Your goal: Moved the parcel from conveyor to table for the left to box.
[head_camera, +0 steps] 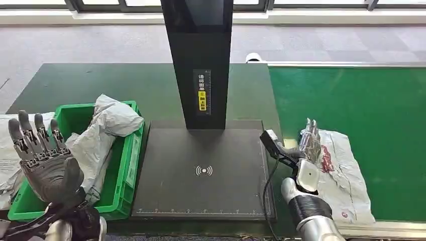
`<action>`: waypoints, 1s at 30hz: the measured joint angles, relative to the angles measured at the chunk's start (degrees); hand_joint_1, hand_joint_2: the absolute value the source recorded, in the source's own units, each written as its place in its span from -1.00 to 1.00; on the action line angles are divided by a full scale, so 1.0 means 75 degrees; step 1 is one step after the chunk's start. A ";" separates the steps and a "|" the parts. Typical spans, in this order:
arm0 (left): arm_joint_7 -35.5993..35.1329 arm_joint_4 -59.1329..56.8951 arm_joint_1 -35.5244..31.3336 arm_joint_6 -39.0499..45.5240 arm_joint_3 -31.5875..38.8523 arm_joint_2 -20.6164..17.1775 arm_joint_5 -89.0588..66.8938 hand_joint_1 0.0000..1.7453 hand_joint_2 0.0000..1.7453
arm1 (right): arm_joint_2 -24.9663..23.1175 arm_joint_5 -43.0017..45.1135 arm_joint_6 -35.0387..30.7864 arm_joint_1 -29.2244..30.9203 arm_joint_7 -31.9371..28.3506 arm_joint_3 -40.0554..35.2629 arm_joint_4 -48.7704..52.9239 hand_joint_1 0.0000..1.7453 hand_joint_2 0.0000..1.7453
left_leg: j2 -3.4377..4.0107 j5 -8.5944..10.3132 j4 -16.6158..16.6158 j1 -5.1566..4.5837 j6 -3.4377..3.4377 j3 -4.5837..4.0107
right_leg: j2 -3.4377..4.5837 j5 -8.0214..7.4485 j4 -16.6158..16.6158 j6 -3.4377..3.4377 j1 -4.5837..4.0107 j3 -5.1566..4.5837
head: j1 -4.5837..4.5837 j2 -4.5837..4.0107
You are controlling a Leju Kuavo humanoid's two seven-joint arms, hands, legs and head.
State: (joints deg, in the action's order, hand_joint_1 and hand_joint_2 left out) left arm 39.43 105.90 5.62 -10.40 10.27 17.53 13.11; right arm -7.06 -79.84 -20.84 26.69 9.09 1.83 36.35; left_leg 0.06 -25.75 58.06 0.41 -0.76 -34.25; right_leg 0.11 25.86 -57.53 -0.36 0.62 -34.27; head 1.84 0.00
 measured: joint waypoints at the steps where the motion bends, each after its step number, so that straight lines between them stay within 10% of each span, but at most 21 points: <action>1: 0.0000 -0.0024 -0.0004 -0.0003 0.0000 0.0000 -0.0017 -1.00 1.00 | 0.0024 -0.0009 0.0153 0.0044 0.0068 0.0000 -0.0124 -1.00 1.00 | 0.0000 0.0000 0.0000 0.0000 0.0000 0.0000 | 0.0001 0.0000 0.0000 0.0000 0.0000 0.0000 | 0.0000 0.0003; 30: -0.0044 -0.0394 -0.0042 0.0099 0.0000 -0.0009 -0.0253 -1.00 1.00 | 0.0411 -0.0603 0.0619 0.0159 0.1603 0.0239 -0.0805 -1.00 1.00 | 0.0000 0.0000 0.0001 -0.0001 0.0000 0.0000 | 0.0000 0.0000 0.0000 0.0000 0.0000 -0.0001 | 0.0000 0.0002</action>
State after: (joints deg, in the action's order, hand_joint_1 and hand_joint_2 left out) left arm 39.10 102.95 5.30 -9.66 10.27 17.46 11.21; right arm -3.98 -84.37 -16.20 27.88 21.11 3.63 30.32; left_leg 0.06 -25.75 58.07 0.40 -0.75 -34.25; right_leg 0.12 25.85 -57.53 -0.36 0.62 -34.28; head 1.84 0.02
